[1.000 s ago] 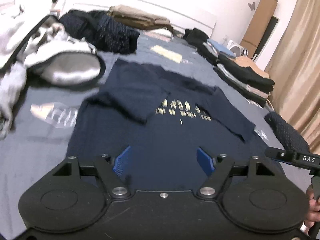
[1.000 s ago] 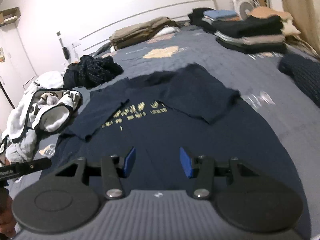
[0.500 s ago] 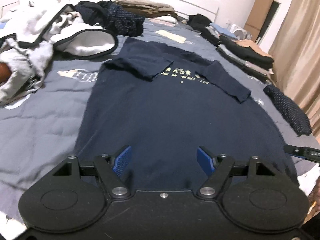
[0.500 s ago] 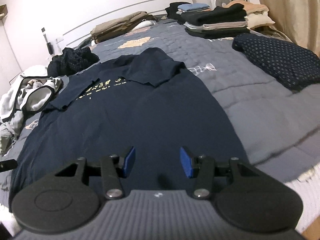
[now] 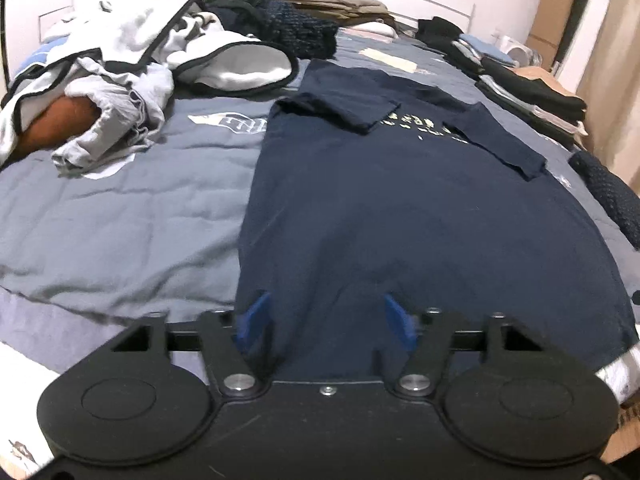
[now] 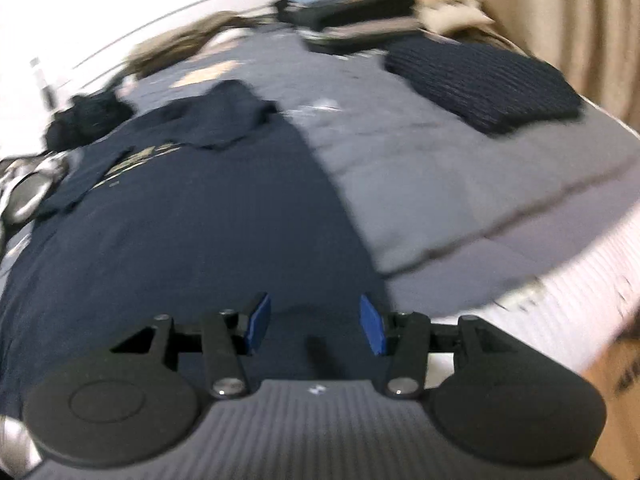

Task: Fold clothes
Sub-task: 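Grasp the sweatshirt hem with the left tool while the right tool grasps the hem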

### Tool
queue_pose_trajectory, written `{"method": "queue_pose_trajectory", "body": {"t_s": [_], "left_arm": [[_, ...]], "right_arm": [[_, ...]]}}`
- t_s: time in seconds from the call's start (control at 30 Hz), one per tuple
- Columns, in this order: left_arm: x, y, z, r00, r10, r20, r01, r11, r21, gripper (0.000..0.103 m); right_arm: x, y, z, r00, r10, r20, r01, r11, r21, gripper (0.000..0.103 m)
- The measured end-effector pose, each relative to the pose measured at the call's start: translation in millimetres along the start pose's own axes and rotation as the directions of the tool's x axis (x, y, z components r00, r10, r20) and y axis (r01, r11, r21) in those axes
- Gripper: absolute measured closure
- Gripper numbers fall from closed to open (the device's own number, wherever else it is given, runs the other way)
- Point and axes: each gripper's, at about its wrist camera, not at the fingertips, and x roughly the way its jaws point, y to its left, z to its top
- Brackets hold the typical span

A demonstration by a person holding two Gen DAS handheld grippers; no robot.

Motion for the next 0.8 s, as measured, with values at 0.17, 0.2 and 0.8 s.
{"method": "queue_pose_trajectory", "body": {"t_s": [0.17, 0.2, 0.8], "left_arm": [[3.3, -15.1, -8.7, 0.999, -0.029, -0.019, 0.03, 0.996, 0.083, 0.051], [4.9, -16.1, -10.0, 0.999, -0.023, -0.028, 0.025, 0.996, 0.087, 0.051], [17.6, 40.8, -15.5, 0.975, 0.097, -0.201, -0.131, 0.978, -0.163, 0.039]], "right_arm": [[-4.2, -20.7, 0.1, 1.0, -0.03, 0.006, 0.03, 0.998, 0.053, 0.054], [-4.2, -22.2, -0.1, 1.0, -0.027, 0.002, 0.027, 0.999, 0.035, 0.054], [33.0, -60.6, -8.1, 0.984, 0.013, -0.175, 0.017, 0.986, 0.168, 0.053]]}}
